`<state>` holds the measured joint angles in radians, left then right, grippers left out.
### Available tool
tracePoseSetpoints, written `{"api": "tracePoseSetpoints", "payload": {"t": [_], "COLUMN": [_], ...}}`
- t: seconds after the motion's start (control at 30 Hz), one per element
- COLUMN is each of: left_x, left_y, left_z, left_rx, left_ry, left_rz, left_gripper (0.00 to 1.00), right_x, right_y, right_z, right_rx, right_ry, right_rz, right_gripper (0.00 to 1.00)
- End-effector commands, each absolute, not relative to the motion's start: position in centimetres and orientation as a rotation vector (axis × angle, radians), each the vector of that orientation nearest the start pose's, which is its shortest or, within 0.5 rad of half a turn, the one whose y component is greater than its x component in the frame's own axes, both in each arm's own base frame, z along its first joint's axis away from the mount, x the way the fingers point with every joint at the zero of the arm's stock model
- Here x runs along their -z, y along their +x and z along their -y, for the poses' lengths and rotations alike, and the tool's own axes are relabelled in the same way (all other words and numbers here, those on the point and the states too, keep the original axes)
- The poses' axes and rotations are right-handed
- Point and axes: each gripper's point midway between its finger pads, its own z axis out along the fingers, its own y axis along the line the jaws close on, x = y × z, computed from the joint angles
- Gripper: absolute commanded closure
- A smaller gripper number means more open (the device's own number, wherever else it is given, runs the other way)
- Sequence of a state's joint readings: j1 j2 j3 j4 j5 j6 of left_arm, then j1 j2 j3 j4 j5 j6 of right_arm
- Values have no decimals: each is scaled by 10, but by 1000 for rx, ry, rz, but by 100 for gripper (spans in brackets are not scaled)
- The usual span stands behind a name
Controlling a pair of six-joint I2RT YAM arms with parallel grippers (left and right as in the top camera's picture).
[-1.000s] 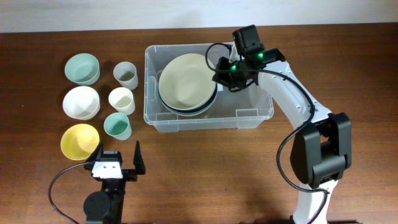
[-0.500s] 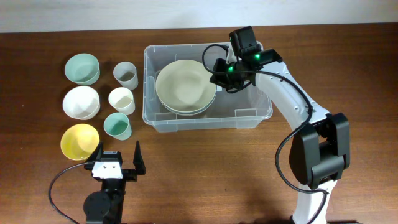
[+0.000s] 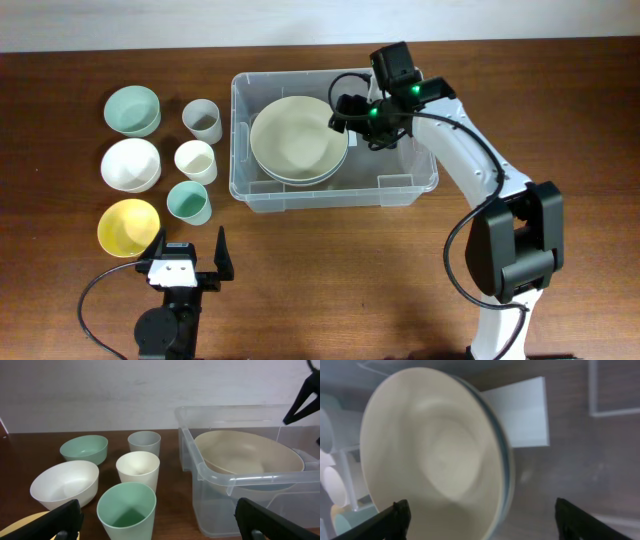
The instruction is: Pack container
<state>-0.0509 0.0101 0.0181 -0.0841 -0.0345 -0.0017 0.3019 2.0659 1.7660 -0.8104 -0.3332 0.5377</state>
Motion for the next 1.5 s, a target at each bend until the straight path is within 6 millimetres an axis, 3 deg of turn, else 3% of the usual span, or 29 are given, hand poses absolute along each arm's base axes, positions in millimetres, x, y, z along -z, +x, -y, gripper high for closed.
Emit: {"api": "tracePoseSetpoints", "payload": {"t": [0.0,0.13,0.27,0.43,0.53,0.77,0.9,1.0,1.17,1.47], "left_x": [-157,-157,-157,-157,-157,-157,-157,-157,-157,-157], "left_y": [246,246,246,246,246,246,246,246,246,246], "left_z": [4,4,4,4,4,4,4,4,4,4], "left_rx": [7,7,7,6,6,7,7,6,6,6], "left_ry": [-6,-6,-6,-6,-6,-6,-6,-6,-6,-6], "left_rz": [-1646,-1646,-1646,-1646,-1646,-1646,-1646,-1646,-1646,-1646], "left_gripper": [0,0,0,0,0,0,0,0,0,0], "right_x": [-164,-229,-296,-358,-372,-343,-329,-317,-287,-232], "right_y": [488,505,513,493,469,394,356,332,309,304], "right_z": [-187,-159,-93,0,50,172,230,262,285,281], "right_rx": [-643,-586,-393,-198,-133,105,161,181,191,165], "right_ry": [146,138,278,484,606,988,1206,1348,1485,1563], "right_rz": [-2653,-2546,-2422,-2300,-2281,-2361,-2339,-2312,-2348,-2488], "right_gripper": [10,6,2,1,1,1,1,1,1,1]}}
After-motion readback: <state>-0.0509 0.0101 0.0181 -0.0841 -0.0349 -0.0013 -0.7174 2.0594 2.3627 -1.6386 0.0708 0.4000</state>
